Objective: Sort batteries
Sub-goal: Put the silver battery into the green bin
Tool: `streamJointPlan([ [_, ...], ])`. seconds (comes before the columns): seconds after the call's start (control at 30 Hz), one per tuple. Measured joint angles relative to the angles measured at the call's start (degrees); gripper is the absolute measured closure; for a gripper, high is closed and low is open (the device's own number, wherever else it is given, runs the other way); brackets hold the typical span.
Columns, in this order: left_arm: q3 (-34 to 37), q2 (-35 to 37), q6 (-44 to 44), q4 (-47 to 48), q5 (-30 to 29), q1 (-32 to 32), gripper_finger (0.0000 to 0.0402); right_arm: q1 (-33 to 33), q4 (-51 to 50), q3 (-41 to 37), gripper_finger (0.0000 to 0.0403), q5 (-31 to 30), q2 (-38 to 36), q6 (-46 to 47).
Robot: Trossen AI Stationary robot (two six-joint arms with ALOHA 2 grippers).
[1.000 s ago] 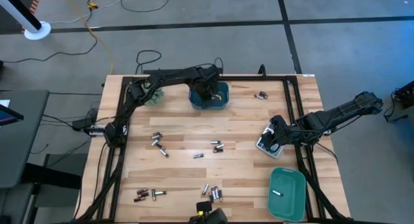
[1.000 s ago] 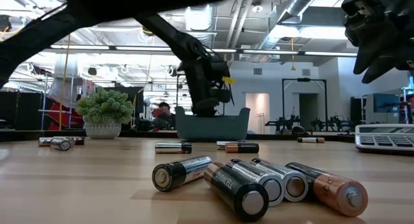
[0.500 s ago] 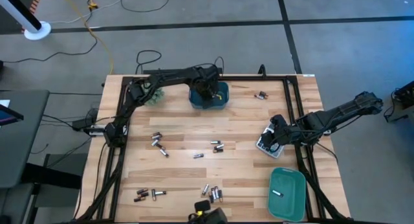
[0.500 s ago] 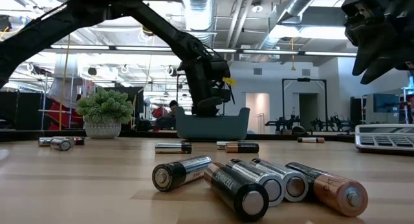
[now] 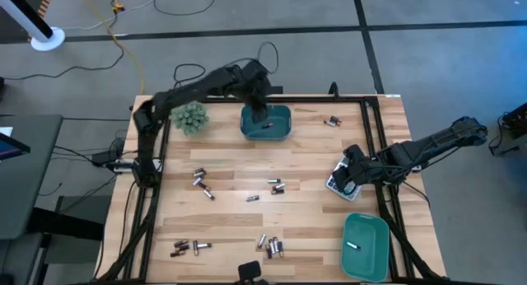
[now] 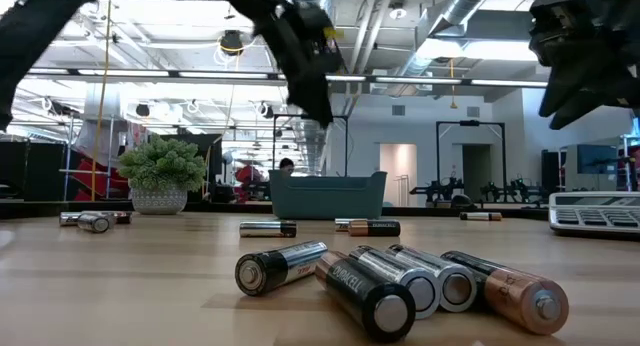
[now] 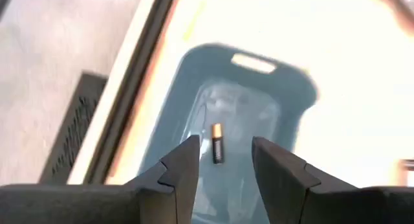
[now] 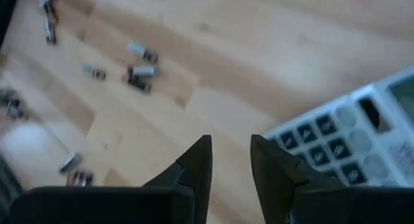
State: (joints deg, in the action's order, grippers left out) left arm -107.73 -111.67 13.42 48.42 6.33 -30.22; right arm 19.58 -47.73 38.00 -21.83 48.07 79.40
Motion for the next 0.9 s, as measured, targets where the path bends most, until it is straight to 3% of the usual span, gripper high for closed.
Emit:
streamJointPlan([
  [0.13, 3.0, 5.8, 0.4, -1.3, 8.1, -0.1, 0.0263, -3.7, 0.6, 0.0, 0.0280, -5.4, 0.0, -2.8],
  [0.27, 12.5, 11.0, -2.0, -8.2, 16.8, -1.0, 0.0263, -10.5, 3.3, 0.0, 0.0273, -5.9, 0.0, -11.3],
  [0.5, 35.5, 21.6, -10.3, -29.2, 17.4, -1.0, 0.0263, -25.5, 16.6, 0.4, 0.0219, -2.1, 0.1, -31.3],
  [0.67, 49.4, 29.2, -13.7, -42.5, 17.2, -1.5, 0.0263, -38.4, 16.3, 5.6, 0.0176, 3.9, 4.1, -40.8],
  [0.9, 57.1, 35.1, -18.5, -44.8, 14.3, -3.1, 0.0263, -53.5, 13.2, 18.9, 0.0164, 12.8, 19.4, -56.3],
])
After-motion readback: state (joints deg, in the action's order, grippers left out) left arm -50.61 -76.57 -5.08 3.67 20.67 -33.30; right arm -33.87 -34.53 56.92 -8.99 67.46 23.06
